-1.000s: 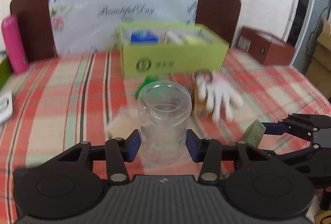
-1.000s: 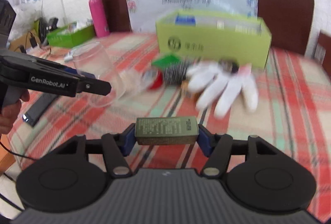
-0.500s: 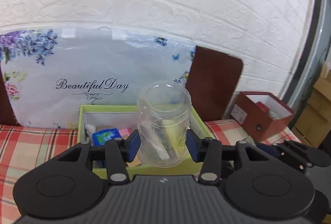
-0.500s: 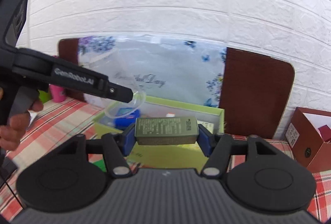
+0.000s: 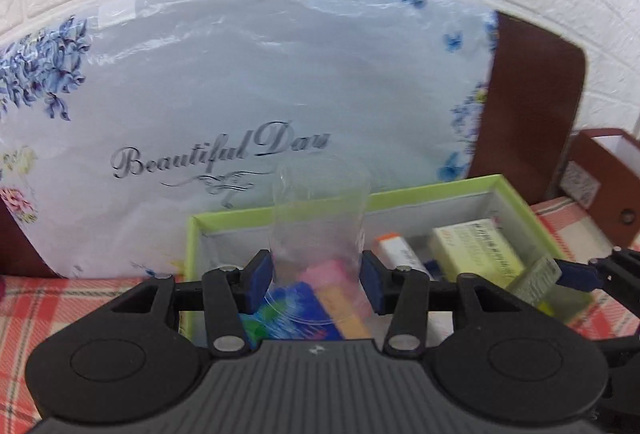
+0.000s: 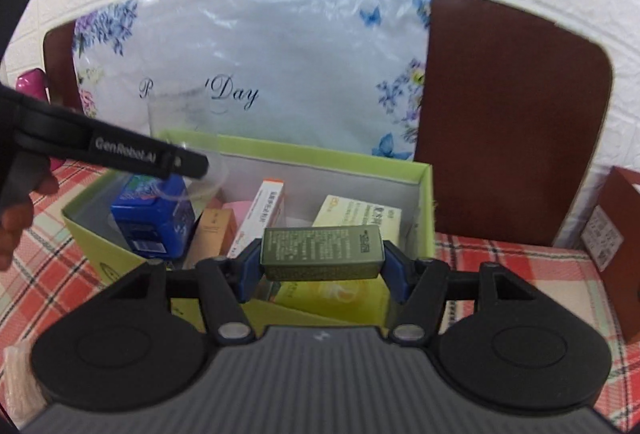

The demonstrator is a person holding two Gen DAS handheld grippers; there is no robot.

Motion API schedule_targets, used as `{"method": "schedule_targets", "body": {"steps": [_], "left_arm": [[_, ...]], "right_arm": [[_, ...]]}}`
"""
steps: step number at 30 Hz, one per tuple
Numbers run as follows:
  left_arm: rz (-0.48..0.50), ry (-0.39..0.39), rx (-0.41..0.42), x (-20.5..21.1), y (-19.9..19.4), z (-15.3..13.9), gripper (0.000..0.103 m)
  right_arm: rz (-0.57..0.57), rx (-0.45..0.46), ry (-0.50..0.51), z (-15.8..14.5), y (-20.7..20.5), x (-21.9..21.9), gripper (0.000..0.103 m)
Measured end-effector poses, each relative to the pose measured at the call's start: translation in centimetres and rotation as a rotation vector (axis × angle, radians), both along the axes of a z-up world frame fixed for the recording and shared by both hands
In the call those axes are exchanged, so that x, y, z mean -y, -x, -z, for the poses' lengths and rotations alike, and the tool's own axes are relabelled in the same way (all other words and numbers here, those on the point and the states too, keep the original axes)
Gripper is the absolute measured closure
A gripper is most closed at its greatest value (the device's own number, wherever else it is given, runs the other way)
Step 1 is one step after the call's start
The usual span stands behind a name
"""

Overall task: Organize objects
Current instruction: 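Lower cup with left tool into lime-green box while right tool drops green tin there, then withdraw both tools from the lime-green box back over the table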

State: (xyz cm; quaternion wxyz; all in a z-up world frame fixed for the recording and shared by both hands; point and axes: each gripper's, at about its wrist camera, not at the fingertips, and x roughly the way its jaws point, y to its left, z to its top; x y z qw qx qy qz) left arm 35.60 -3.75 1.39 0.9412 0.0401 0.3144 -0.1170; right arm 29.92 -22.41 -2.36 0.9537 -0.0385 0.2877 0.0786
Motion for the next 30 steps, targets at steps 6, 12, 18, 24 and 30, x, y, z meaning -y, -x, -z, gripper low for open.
{"method": "schedule_targets", "body": {"steps": [6, 12, 18, 24, 30], "left_arm": [[-0.051, 0.052, 0.002, -1.2, -1.9, 0.0, 0.044], [-0.048, 0.041, 0.155, -0.2, 1.1, -2.3, 0.001], [-0.043, 0.05, 0.14, -0.2, 4.1, -3.3, 0.0], [-0.093, 0.052, 0.081, -0.5, 9.9, -5.2, 0.0], [-0.139, 0.046, 0.09, -1.1, 18.0, -5.6, 0.0]], "right_arm": [[-0.032, 0.007, -0.028, 1.0, -2.6, -1.6, 0.041], [-0.018, 0.127, 0.021, -0.5, -0.8, -1.6, 0.0], [0.015, 0.134, -0.011, -1.4, 2.8, 0.0, 0.0], [0.046, 0.153, -0.084, -3.9, 8.5, 1.3, 0.0], [0.059, 0.165, -0.103, -5.8, 15.5, 0.9, 0.0]]}}
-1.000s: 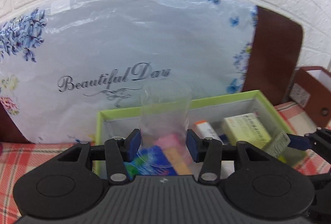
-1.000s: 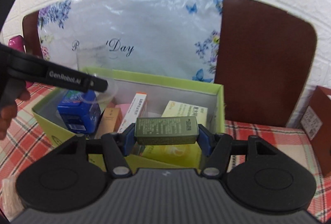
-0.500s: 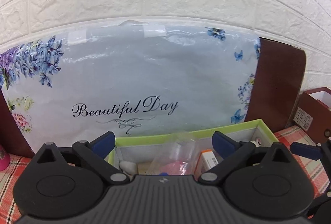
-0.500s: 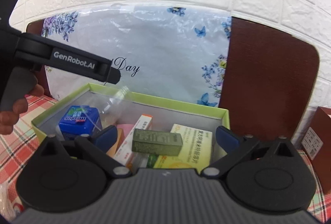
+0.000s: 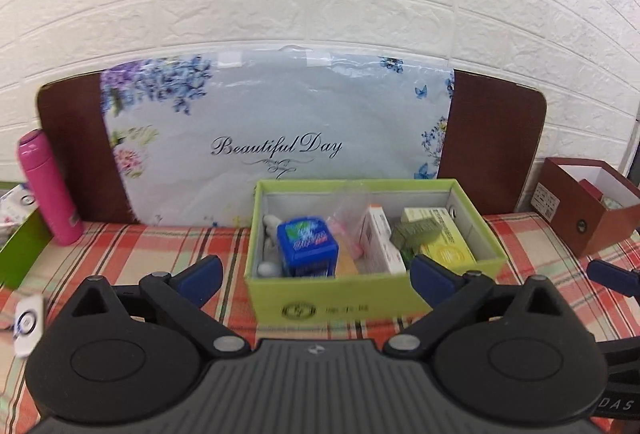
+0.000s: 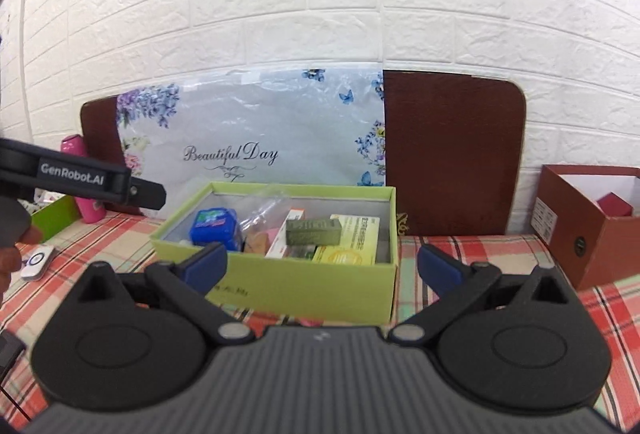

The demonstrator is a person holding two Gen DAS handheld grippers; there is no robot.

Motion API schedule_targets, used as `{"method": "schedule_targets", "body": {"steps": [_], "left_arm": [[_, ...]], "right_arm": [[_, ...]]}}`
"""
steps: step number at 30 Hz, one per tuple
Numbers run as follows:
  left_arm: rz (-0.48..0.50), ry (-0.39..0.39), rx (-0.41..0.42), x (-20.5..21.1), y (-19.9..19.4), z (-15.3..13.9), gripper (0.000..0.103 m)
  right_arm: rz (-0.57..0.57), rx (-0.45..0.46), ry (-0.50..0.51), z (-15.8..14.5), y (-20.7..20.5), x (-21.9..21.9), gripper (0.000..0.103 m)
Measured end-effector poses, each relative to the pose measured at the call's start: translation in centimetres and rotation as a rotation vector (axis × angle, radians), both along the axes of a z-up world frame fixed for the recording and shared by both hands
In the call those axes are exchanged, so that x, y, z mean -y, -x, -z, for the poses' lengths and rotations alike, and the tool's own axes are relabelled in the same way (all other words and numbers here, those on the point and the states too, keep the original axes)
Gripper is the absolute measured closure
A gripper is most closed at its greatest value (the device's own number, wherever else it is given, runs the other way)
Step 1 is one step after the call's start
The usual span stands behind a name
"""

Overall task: Organize objects
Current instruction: 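Withdraw both tools from the lime-green box back over the table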

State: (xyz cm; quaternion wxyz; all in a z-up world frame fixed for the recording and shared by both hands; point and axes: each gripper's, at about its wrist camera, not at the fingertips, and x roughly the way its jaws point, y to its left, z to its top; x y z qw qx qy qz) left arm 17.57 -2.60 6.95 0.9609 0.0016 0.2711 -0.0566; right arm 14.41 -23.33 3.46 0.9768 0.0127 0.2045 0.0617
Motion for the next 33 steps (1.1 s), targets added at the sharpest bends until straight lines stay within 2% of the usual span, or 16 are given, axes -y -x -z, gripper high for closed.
{"method": "schedule_targets", "body": {"steps": [6, 12, 22, 33], "left_arm": [[-0.051, -0.044, -0.012, -0.5, 6.1, 2.0, 0.0], [-0.093, -0.049, -0.065, -1.6, 9.5, 4.8, 0.0], [-0.105, -0.057, -0.139, -2.9, 10.8, 8.1, 0.0], [-0.058, -0.008, -0.16, -6.4, 9.6, 10.3, 0.005]], "right_arm": [[0.001, -0.046, 0.049, 1.3, 5.4, -1.7, 0.0], [0.002, -0.108, 0.041, 3.7, 8.9, -3.0, 0.0], [0.006, -0.182, 0.039, 6.9, 11.2, -4.2, 0.0], [-0.006, -0.222, 0.034, 8.9, 9.1, -5.2, 0.0]]}}
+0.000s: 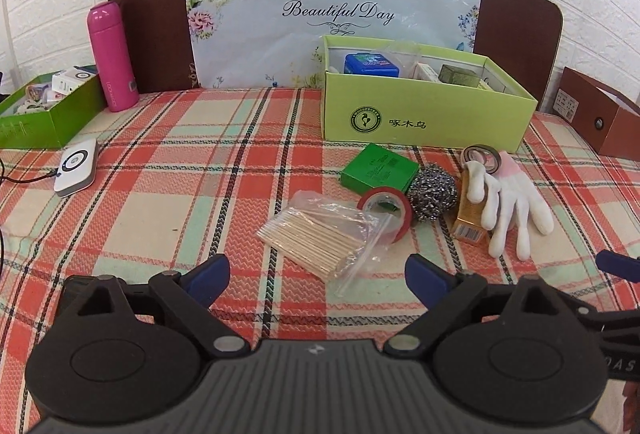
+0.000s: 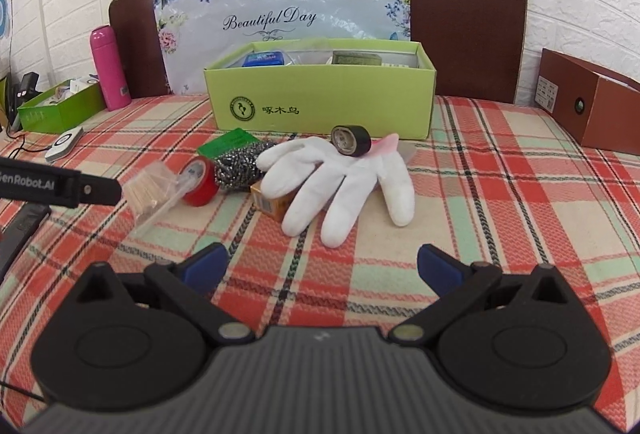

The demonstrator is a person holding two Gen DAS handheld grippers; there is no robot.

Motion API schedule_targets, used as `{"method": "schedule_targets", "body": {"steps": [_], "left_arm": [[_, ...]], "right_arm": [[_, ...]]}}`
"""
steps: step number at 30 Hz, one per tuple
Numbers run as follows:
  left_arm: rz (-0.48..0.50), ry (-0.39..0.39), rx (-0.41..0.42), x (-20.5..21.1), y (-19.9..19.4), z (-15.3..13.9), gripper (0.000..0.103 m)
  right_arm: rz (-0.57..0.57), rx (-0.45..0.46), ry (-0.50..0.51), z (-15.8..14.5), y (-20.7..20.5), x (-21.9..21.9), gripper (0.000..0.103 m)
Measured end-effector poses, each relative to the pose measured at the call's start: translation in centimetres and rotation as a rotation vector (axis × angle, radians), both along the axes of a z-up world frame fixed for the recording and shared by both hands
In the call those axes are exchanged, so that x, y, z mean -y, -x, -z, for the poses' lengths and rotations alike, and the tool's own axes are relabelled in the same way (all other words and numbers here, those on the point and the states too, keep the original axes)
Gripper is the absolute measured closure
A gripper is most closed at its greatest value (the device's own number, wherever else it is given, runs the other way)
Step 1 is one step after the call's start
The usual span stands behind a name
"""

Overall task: Organize objects
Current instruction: 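Withdraw both tools from the lime-green box back over the table, then grasp the toothpick bag with left tool while right tool grasps the tan box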

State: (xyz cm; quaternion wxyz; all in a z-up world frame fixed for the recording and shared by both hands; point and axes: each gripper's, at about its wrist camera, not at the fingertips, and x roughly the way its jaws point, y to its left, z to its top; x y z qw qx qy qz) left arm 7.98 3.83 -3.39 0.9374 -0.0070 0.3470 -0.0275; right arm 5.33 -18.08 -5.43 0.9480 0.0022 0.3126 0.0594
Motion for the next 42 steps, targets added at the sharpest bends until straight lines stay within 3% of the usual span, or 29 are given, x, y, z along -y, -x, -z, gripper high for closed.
{"method": "schedule_targets", "body": {"steps": [4, 8, 16, 17, 18, 20, 21, 24, 28, 31, 32, 33, 34, 35, 37, 40, 41, 42], "left_arm": [[0.023, 0.024, -0.018, -0.6, -0.8, 0.2, 0.011], [0.013, 0.06, -0.039, -0.9, -2.3, 0.8, 0.011], [-0.055, 0.121, -0.139, -0.6, -8.0, 4.0, 0.01], [-0.055, 0.164, -0.12, -1.1, -8.1, 4.2, 0.015], [-0.05, 0.192, -0.107, -1.5, -8.0, 4.2, 0.04], [0.017, 0.174, -0.127, -1.8, -7.7, 4.0, 0.07], [0.05, 0.166, -0.131, -2.1, -7.4, 4.0, 0.072], [0.073, 0.156, -0.145, -3.2, -6.1, 3.8, 0.073], [0.004, 0.182, -0.121, -5.2, -3.8, 2.6, 0.071], [-0.016, 0.25, -0.135, -5.7, -3.4, 2.2, 0.056], [-0.032, 0.257, -0.128, -5.5, -3.4, 2.2, 0.04], [-0.053, 0.24, -0.116, -5.2, -3.7, 2.4, 0.031], [-0.071, 0.211, -0.104, -4.8, -3.9, 2.6, 0.031], [-0.08, 0.177, -0.105, -4.5, -4.5, 2.9, 0.031], [-0.082, 0.149, -0.131, -4.3, -5.6, 3.6, 0.031], [-0.08, 0.14, -0.123, -4.8, -6.5, 4.4, 0.035], [-0.07, 0.126, -0.12, -4.7, -6.6, 4.4, 0.048], [-0.029, 0.121, -0.121, -4.5, -6.7, 4.3, 0.068]], "right_arm": [[-0.037, -0.005, -0.025, -0.1, -1.0, -0.9, 0.001], [-0.105, -0.046, -0.035, 0.3, -2.1, -2.6, 0.014], [-0.119, -0.067, -0.009, 0.5, -2.4, -3.9, 0.014], [-0.119, -0.069, -0.008, 0.5, -2.5, -4.0, 0.014], [-0.121, -0.07, -0.008, 0.6, -2.6, -4.1, 0.014], [-0.124, -0.07, -0.004, 0.7, -3.0, -4.3, 0.014], [-0.125, -0.07, -0.006, 0.8, -3.2, -4.4, 0.014], [-0.127, -0.105, -0.05, 1.4, -4.6, -4.7, 0.014], [-0.121, -0.129, -0.126, 2.1, -6.7, -5.1, 0.017], [-0.015, -0.123, -0.131, 2.4, -8.4, -4.8, 0.017], [0.025, -0.124, -0.143, 2.4, -9.0, -4.6, 0.017], [0.05, -0.121, -0.154, 2.4, -9.4, -4.5, 0.017], [0.064, -0.113, -0.151, 2.4, -9.8, -4.4, 0.023], [0.073, -0.111, -0.126, 2.5, -9.9, -4.5, 0.041], [0.072, -0.116, -0.081, 2.7, -9.5, -4.4, 0.065], [0.048, -0.115, -0.086, 2.7, -7.5, -3.3, 0.071], [0.033, -0.118, -0.088, 2.5, -6.7, -2.9, 0.071], [0.011, -0.121, -0.09, 2.2, -5.7, -2.6, 0.071]]}}
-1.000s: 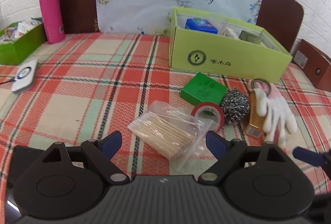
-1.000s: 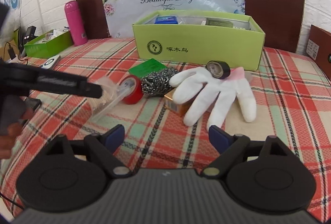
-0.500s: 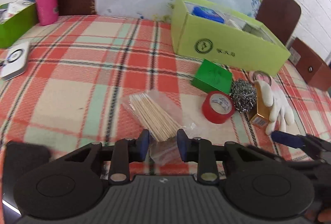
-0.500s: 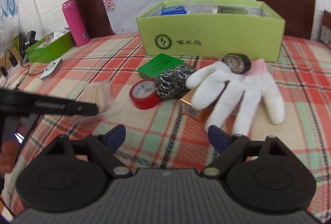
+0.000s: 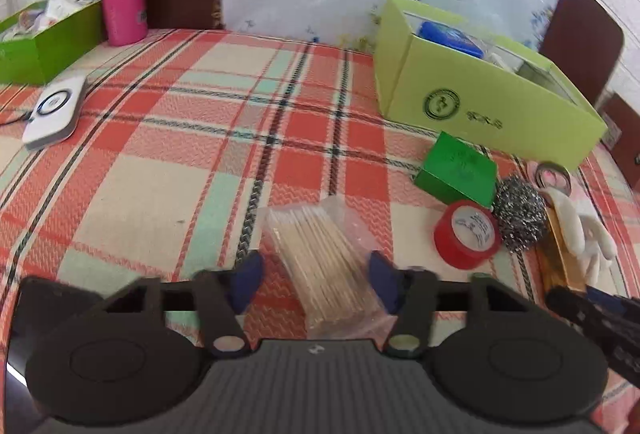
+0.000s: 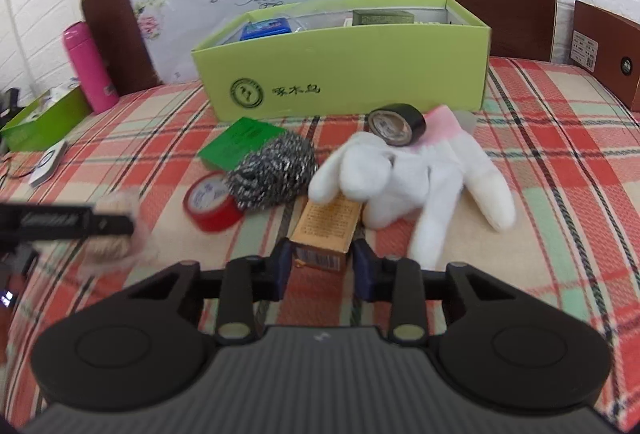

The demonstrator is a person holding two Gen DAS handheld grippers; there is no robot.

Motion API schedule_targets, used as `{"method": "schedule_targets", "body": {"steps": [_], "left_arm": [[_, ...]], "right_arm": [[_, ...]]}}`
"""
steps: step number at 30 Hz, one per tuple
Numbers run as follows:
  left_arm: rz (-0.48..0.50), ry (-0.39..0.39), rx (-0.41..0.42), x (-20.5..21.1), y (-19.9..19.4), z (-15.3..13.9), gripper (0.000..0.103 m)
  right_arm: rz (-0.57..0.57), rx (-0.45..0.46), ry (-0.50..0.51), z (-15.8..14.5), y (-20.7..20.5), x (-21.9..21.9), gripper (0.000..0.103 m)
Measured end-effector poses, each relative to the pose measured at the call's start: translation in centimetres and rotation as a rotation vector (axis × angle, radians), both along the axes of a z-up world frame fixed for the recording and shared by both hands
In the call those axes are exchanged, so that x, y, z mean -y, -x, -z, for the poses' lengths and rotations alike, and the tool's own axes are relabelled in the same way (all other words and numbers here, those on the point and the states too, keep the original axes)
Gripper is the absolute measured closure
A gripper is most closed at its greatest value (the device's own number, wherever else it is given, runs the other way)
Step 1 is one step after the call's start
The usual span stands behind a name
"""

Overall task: Organize objects
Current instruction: 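Grasp the toothpick bag with left tool while right tool grasps the tan box, then lower toothpick bag with left tool into lime-green box while right tool drops tan box there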

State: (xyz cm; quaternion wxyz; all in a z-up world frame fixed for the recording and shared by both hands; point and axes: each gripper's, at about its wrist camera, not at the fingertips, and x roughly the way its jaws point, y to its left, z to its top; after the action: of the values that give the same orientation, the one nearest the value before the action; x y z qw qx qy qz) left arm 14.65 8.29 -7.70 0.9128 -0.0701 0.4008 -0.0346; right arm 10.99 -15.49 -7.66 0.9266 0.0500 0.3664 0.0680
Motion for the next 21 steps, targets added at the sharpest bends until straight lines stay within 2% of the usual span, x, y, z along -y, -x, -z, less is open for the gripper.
{"method": "schedule_targets", "body": {"steps": [3, 7, 8, 9, 10, 11, 12, 13, 18, 19, 21], "left_arm": [[0.131, 0.034, -0.017, 0.8, 0.8, -0.3, 0.079], [0.343, 0.027, -0.038, 3.5, 3.7, -0.8, 0.08], [0.365, -0.001, -0.033, 4.3, 4.4, -0.9, 0.08], [0.366, -0.034, -0.027, 4.9, 4.7, -1.0, 0.077], [0.353, -0.066, -0.022, 5.4, 4.8, -1.1, 0.075], [0.332, -0.098, -0.021, 5.8, 4.7, -1.1, 0.067], [0.315, -0.117, -0.018, 5.9, 4.7, -1.2, 0.059], [0.305, -0.119, -0.017, 5.9, 4.7, -1.2, 0.057], [0.293, -0.079, -0.046, 5.1, 4.5, -1.2, 0.062], [0.29, -0.087, -0.041, 5.3, 4.7, -1.2, 0.061], [0.286, -0.103, -0.039, 5.7, 4.7, -1.1, 0.054]], "right_arm": [[-0.086, -0.023, 0.024, -0.4, 3.2, 0.8, 0.071], [-0.167, -0.081, 0.085, -0.5, 7.1, 1.6, 0.071], [-0.165, -0.086, 0.107, -0.6, 7.6, 1.5, 0.066], [-0.152, -0.074, 0.127, -0.7, 7.7, 1.4, 0.06], [-0.134, -0.063, 0.144, -0.9, 7.5, 1.2, 0.046], [-0.117, -0.049, 0.152, -1.0, 7.2, 1.0, 0.044], [-0.104, -0.037, 0.148, -1.1, 6.9, 0.9, 0.044], [-0.102, -0.028, 0.13, -1.2, 6.6, 0.9, 0.044], [-0.097, -0.035, 0.117, -0.7, 5.4, 0.6, 0.049], [-0.094, -0.043, 0.107, -0.5, 5.2, 0.7, 0.052], [-0.086, -0.05, 0.093, -0.2, 5.0, 0.8, 0.054]]}}
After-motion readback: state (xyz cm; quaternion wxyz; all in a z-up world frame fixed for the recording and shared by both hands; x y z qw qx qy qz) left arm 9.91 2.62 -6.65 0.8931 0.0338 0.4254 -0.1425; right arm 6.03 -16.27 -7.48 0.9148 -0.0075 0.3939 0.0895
